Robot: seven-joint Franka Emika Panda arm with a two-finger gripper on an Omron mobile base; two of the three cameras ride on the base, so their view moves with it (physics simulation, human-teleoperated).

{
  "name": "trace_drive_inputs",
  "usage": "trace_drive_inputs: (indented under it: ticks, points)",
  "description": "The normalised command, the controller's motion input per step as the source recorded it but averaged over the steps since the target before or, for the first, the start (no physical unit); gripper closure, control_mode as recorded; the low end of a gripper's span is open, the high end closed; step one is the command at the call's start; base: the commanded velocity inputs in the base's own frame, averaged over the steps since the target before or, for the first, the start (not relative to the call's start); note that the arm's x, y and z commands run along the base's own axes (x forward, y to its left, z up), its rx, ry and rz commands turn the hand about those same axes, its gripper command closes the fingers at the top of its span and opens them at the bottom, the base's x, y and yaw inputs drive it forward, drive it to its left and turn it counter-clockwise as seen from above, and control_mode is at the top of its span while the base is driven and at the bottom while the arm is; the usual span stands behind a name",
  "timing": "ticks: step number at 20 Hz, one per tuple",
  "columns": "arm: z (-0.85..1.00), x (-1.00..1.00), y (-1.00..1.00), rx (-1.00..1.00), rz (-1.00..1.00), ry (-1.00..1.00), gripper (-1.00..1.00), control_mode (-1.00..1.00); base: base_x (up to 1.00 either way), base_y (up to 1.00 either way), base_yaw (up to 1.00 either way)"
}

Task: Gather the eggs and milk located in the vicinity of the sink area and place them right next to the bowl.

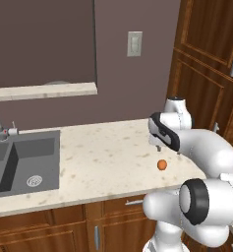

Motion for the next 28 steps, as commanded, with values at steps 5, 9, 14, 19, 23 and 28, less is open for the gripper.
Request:
trace_drive_inputs:
  ticks: [5,9,14,19,23,28]
  points:
    - [-0.40,0.19,0.00,0.00,0.00,0.00,-1.00,-1.00,0.00,0.00,0.00]
    - [-0.21,0.20,0.00,0.00,0.00,0.00,-1.00,-1.00,0.00,0.00,0.00]
    - [-0.09,0.18,0.00,0.00,0.00,0.00,-1.00,-1.00,0.00,0.00,0.00]
    - [-0.13,0.11,0.00,0.00,0.00,0.00,-1.00,-1.00,0.00,0.00,0.00]
    - [-0.14,0.00,0.00,0.00,0.00,0.00,-1.00,-1.00,0.00,0.00,0.00]
    - [-0.23,0.00,0.00,0.00,0.00,0.00,-1.00,-1.00,0.00,0.00,0.00]
